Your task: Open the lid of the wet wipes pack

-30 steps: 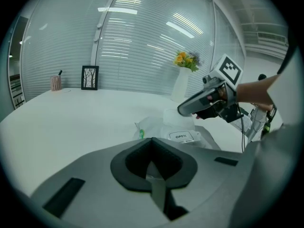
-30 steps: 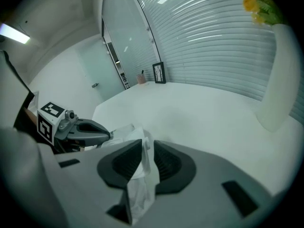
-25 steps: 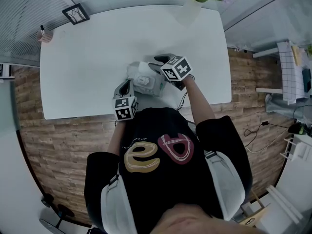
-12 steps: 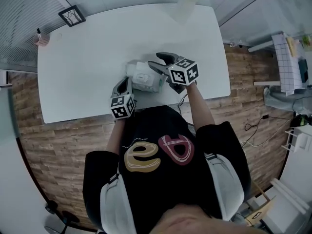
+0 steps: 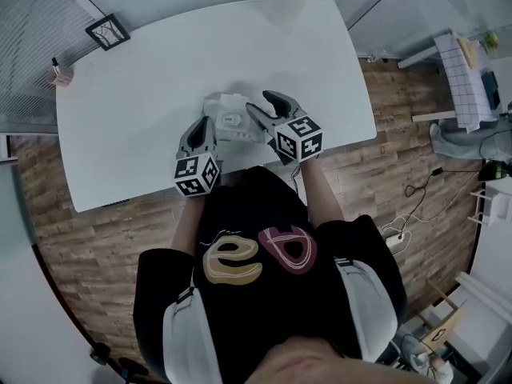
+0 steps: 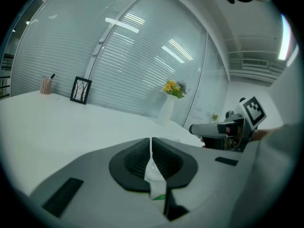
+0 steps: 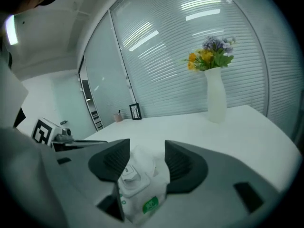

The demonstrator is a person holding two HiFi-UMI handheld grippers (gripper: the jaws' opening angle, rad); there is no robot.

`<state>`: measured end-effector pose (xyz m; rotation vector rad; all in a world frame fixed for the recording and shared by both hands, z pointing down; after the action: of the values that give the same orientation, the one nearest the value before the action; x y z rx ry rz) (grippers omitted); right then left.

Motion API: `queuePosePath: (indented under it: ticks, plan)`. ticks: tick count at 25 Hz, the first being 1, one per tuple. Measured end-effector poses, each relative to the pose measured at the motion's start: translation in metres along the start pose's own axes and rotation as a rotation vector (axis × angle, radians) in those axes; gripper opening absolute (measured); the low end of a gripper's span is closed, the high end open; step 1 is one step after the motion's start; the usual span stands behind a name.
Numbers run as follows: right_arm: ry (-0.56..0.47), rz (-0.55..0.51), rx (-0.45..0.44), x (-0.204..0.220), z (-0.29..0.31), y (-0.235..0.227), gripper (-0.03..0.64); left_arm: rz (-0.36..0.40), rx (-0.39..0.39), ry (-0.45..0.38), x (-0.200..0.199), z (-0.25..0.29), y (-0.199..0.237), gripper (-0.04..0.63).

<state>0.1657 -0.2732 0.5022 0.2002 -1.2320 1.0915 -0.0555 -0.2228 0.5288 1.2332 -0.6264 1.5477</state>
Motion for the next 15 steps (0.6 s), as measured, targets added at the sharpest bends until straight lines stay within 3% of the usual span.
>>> queuePosePath:
  ticks: [5, 9, 15]
  plan:
    - [-0.099, -0.006, 0.121, 0.011, -0.018, 0.017, 0.219, 0.046, 0.025, -0.04, -0.01, -0.015, -0.008, 0.019]
    - [-0.147, -0.016, 0.177, 0.02, -0.028, 0.032, 0.177, 0.046, 0.038, -0.07, -0.016, -0.03, -0.009, 0.018]
    - [-0.19, -0.013, 0.257, 0.036, -0.04, 0.052, 0.16, 0.114, 0.051, -0.091, -0.016, -0.047, -0.01, 0.018]
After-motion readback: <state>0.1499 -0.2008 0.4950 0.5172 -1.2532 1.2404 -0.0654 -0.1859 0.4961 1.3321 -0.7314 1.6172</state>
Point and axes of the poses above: the fingertips, and each gripper's own axes: z forward along the fingers, y to its left, x out of its underside, the point moved 9 cm from there along -z, backward along the fingers, and after that the axes turned 9 degrees about z, right-handed, at the moved point
